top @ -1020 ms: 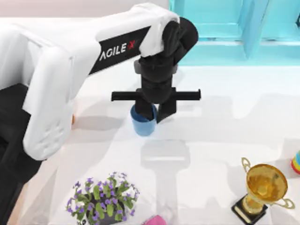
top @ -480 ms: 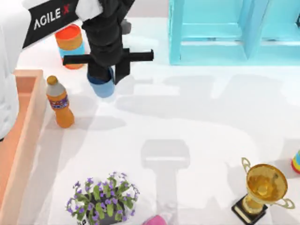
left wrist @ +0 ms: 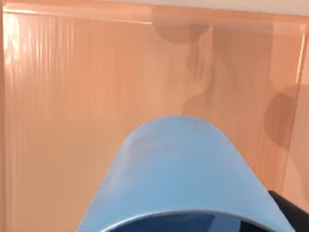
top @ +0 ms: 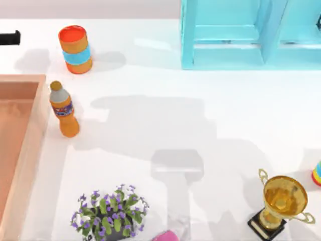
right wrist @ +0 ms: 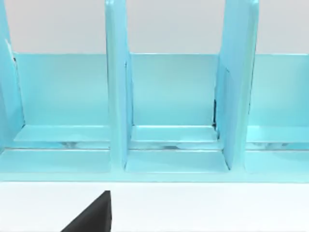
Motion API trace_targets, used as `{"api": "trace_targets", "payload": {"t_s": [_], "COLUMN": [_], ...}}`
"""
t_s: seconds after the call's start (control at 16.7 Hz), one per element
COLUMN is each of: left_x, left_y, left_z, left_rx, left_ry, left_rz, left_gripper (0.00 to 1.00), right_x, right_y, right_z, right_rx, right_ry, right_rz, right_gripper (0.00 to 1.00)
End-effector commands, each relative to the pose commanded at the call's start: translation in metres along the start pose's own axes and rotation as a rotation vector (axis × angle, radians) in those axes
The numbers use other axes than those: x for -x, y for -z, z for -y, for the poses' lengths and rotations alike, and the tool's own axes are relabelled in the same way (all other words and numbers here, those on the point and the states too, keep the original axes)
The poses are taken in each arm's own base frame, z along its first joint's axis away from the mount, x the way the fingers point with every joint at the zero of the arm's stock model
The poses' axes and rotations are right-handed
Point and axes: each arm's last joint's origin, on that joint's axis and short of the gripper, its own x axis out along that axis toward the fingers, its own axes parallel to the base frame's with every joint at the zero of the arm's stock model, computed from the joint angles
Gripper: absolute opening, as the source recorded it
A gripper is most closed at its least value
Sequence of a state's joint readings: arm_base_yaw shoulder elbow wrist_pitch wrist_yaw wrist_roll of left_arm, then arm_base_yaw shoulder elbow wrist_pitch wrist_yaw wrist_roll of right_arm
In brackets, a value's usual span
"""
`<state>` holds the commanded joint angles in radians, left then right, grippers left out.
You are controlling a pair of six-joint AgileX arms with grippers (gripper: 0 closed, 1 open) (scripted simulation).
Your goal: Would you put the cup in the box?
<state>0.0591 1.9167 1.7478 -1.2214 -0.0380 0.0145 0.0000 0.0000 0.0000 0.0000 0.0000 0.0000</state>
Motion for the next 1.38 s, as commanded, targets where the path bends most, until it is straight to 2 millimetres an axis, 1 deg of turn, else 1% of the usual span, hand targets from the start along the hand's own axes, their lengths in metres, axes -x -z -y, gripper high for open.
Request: {"api": "trace_targets", "payload": {"t_s": [0.12, 0.3, 0.42, 0.72, 0.78, 0.9, 1.14, 1.26, 1.38], "left_x": [0.009, 0.016, 0.017, 0.015, 0.012, -0.002, -0.039, -0.047, -0.047], "left_y": [0.025, 0.052, 0.058, 0.056, 0.057, 0.059, 0.067, 0.069, 0.069], "left_z": [-0.022, -0.034, -0.036, -0.035, -0.035, -0.037, -0.042, -0.043, -0.043], "left_rx": [-0.029, -0.069, -0.077, -0.082, -0.081, -0.078, -0.076, -0.077, -0.077], "left_ry": [0.005, 0.029, 0.036, 0.034, 0.035, 0.034, 0.036, 0.036, 0.036], "left_rz": [-0.070, -0.163, -0.181, -0.181, -0.181, -0.177, -0.177, -0.181, -0.181], "left_gripper": [0.00, 0.00, 0.00, 0.00, 0.00, 0.00, 0.00, 0.00, 0.00], "right_x": [0.000, 0.000, 0.000, 0.000, 0.000, 0.000, 0.000, 0.000, 0.000], "right_y": [0.000, 0.000, 0.000, 0.000, 0.000, 0.000, 0.000, 0.000, 0.000], "right_z": [0.000, 0.000, 0.000, 0.000, 0.000, 0.000, 0.000, 0.000, 0.000], "right_rx": [0.000, 0.000, 0.000, 0.000, 0.000, 0.000, 0.000, 0.000, 0.000], "right_ry": [0.000, 0.000, 0.000, 0.000, 0.000, 0.000, 0.000, 0.000, 0.000], "right_rz": [0.000, 0.000, 0.000, 0.000, 0.000, 0.000, 0.000, 0.000, 0.000], "right_gripper": [1.00, 1.00, 1.00, 1.00, 1.00, 1.00, 1.00, 1.00, 1.00]}}
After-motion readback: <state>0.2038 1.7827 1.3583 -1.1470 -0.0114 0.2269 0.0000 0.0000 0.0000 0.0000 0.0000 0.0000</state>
